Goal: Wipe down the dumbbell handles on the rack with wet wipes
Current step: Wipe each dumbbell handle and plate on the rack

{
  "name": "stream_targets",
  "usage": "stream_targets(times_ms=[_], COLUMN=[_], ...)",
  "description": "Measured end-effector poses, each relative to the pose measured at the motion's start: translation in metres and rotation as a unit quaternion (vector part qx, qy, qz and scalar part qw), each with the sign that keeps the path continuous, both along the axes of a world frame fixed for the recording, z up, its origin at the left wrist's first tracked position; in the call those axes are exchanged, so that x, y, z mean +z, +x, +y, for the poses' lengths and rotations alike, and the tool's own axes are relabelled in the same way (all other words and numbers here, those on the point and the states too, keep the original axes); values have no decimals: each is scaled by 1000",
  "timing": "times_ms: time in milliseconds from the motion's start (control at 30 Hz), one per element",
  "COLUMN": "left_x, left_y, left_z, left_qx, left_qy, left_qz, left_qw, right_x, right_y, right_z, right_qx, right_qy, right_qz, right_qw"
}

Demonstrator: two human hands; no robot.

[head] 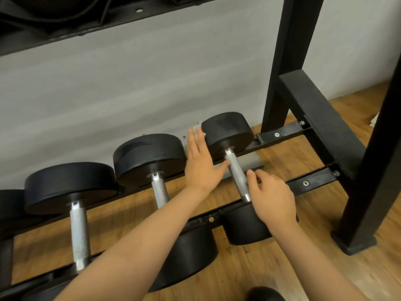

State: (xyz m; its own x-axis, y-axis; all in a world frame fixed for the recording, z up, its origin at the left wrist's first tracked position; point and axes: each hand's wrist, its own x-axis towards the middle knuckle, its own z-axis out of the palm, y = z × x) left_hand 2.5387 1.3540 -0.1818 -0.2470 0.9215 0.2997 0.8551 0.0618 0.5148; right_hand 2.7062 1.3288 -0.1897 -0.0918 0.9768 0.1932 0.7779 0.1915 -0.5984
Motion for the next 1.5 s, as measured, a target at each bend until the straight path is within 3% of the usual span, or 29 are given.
stream_targets(times_ms=[133, 300, 567, 700, 767, 967, 1167, 1500], left_x=[1, 2, 1, 9, 13, 18, 7, -3], left_y=[6, 3, 29, 59, 73, 89, 92, 79], left_z=[13, 15, -2, -1, 0, 4, 10, 12], left_qx=[44, 91, 165, 167, 164, 232, 255, 262], left_qy=[-12, -76, -93, -88, -75, 18, 66, 55], left_qz=[-249, -433, -519, -539, -555, -627, -576, -606], left_qw=[967, 894, 833, 821, 812, 743, 774, 749], right_x=[0, -1, 0, 0, 0, -3, -2, -3], right_y=[1, 1, 2, 1, 1, 1, 1, 1], right_z=[1, 2, 1, 0, 1, 3, 3, 3], right_qx=[6, 8, 20, 12, 8, 8, 8, 4], right_qy=[-4, -9, -15, -8, -5, 0, 1, -7], right_qz=[14, 15, 51, 72, 78, 64, 65, 67], right_qw=[1000, 1000, 998, 997, 997, 998, 998, 998])
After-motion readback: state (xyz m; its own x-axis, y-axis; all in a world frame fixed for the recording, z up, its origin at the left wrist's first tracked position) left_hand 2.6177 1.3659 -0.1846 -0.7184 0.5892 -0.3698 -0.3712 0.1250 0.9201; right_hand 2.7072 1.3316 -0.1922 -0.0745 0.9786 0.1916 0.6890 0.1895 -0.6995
